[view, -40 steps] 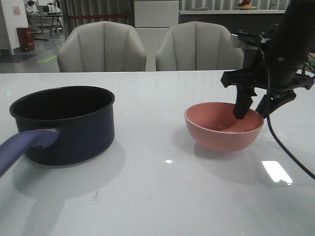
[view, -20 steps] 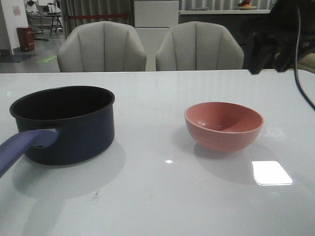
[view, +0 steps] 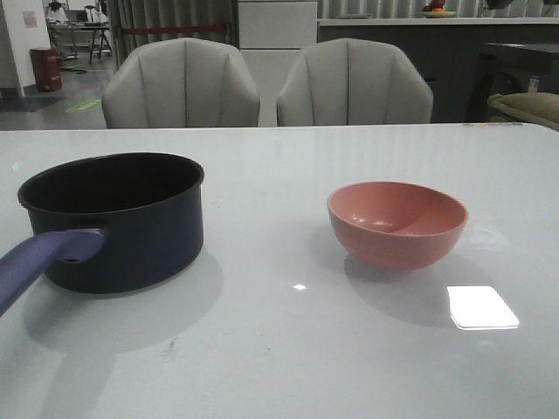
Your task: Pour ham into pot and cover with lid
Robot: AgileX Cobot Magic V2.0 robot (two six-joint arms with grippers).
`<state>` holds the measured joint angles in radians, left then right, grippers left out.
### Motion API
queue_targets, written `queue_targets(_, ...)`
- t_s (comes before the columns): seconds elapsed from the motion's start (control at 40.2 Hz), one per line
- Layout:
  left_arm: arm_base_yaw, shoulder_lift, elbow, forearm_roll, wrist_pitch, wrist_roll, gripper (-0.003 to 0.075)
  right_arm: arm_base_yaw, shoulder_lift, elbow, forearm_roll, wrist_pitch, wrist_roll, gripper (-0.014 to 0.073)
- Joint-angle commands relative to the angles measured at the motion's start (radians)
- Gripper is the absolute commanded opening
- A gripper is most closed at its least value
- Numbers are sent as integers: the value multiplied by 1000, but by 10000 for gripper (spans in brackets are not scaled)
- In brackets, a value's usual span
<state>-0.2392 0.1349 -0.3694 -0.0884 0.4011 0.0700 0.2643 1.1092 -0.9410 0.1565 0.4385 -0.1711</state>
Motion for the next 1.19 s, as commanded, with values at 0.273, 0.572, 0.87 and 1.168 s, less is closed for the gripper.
queue_targets(0.273, -8, 13, -26, -5, -81, -1, 637, 0, -459, 428, 8, -425, -11, 454)
queue_targets(0.572, -8, 13, -26, -5, -81, -1, 637, 0, -775, 680, 8, -492, -10, 454)
queue_targets(0.87, -8, 13, -26, -5, -81, -1, 637, 0, -818, 728, 8, -499, -10, 453)
queue_targets(1.168, -8, 13, -26, -5, -88, -1, 637, 0, -818, 728, 8, -486, -10, 136)
